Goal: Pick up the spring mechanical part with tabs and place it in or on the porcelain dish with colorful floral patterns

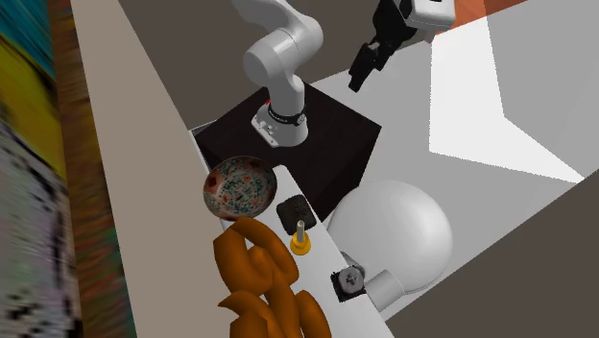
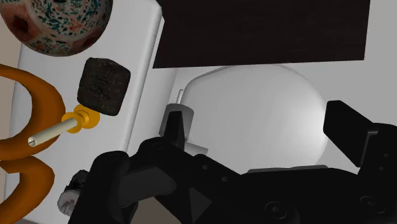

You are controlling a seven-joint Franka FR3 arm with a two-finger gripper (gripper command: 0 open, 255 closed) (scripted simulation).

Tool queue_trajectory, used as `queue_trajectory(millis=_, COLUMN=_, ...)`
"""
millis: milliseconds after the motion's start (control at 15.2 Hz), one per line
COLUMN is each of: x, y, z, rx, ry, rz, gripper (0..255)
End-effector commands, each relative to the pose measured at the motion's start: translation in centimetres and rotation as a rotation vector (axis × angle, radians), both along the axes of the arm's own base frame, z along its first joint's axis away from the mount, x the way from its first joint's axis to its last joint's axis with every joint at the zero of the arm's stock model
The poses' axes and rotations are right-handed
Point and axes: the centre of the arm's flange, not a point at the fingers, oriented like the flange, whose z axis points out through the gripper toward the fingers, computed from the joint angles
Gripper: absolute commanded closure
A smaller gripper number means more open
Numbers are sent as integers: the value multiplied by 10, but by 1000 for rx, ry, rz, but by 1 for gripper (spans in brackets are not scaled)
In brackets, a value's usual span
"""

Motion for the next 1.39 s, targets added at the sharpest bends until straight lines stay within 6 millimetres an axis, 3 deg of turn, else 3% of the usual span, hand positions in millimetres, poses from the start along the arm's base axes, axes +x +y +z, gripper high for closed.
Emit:
queue_trajectory(millis=0, x=0, y=0, z=0, rx=0, ry=0, rz=0, gripper=0)
queue_trajectory(millis=1320, x=102, y=-194, z=-139, rx=47, ry=-131, rz=-34, gripper=0)
